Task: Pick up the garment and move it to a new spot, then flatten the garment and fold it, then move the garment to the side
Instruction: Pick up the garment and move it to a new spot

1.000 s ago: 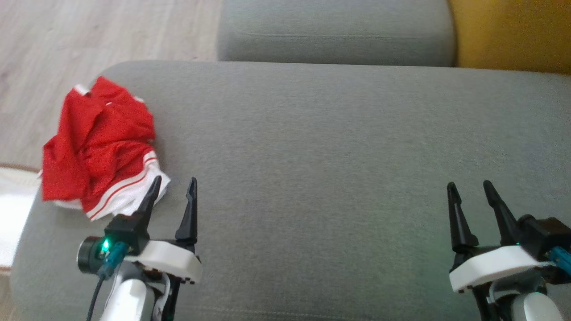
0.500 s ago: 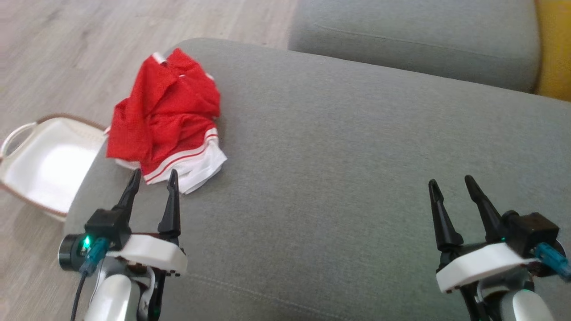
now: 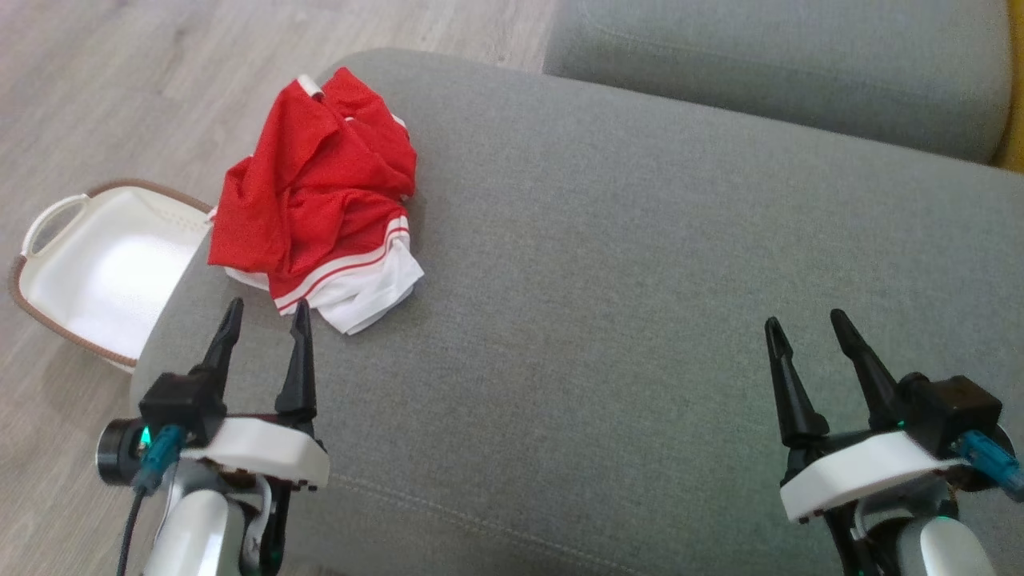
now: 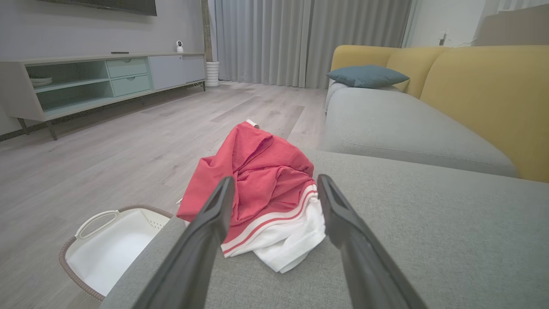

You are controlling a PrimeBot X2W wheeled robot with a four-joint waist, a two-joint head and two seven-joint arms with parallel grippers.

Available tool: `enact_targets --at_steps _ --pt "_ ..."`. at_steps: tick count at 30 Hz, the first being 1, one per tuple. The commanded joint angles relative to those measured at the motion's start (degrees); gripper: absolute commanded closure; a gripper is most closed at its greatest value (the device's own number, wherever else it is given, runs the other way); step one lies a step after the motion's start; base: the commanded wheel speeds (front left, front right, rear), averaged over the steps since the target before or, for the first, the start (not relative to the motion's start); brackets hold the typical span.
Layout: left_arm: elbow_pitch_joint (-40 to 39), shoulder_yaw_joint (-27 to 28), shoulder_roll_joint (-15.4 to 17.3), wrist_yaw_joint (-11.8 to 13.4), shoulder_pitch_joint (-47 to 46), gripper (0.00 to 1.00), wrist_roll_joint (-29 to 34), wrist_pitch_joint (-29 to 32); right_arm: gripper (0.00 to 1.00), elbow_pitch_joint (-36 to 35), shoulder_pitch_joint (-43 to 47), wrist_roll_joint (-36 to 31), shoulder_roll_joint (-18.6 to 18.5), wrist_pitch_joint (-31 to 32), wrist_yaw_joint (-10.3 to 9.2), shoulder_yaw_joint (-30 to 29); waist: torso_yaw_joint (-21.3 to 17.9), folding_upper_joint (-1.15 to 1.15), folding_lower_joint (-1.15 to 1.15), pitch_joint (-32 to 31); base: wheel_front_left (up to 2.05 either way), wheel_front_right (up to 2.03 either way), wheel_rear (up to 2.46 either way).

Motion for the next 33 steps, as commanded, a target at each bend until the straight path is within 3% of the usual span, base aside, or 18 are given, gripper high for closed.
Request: enact_targets --at_steps 1,11,18,27,28,29,33 --pt "-1.90 2.52 0.85 0.15 -2.77 0.00 -0.48 -0.70 0.00 -2.49 -2.41 -0.12 -0.34 0.46 0.23 1.34 -0.45 0.00 0.00 0.85 0.00 0.00 0.00" --pt "6.11 3.83 3.68 -2.11 -14.11 0.00 -2.59 4.21 0.00 -5.67 -6.57 -1.34 -1.47 3.18 0.23 1.14 -3.74 0.00 0.00 11.38 0.00 0.00 0.00" --pt "22.68 6.29 8.07 -3.47 -27.43 0.00 -5.30 13.43 0.00 -7.20 -10.22 -1.69 -2.75 4.46 0.23 1.09 -6.46 0.00 0.00 19.80 0.00 0.00 0.00" --pt "38.97 7.84 11.61 -4.48 -37.45 0.00 -7.54 19.98 0.00 -7.29 -12.05 -1.59 -3.24 4.36 0.23 1.08 -7.92 0.00 0.00 23.32 0.00 0.00 0.00" --pt "40.18 7.80 11.69 -4.70 -38.08 0.38 -7.74 20.57 0.00 -7.19 -12.13 -1.53 -3.21 4.31 0.23 1.05 -7.95 0.00 0.00 23.37 0.00 0.00 0.00" --pt "41.37 7.61 11.86 -5.03 -38.58 1.00 -7.84 21.35 0.00 -7.10 -12.21 -1.48 -3.19 4.28 0.23 1.01 -7.97 0.00 0.00 23.40 0.00 0.00 0.00" --pt "43.07 6.94 12.54 -5.77 -39.87 1.00 -7.52 20.27 0.00 -6.87 -12.44 -1.34 -3.10 4.17 0.23 0.82 -7.88 0.00 0.00 23.36 0.00 0.00 0.00"
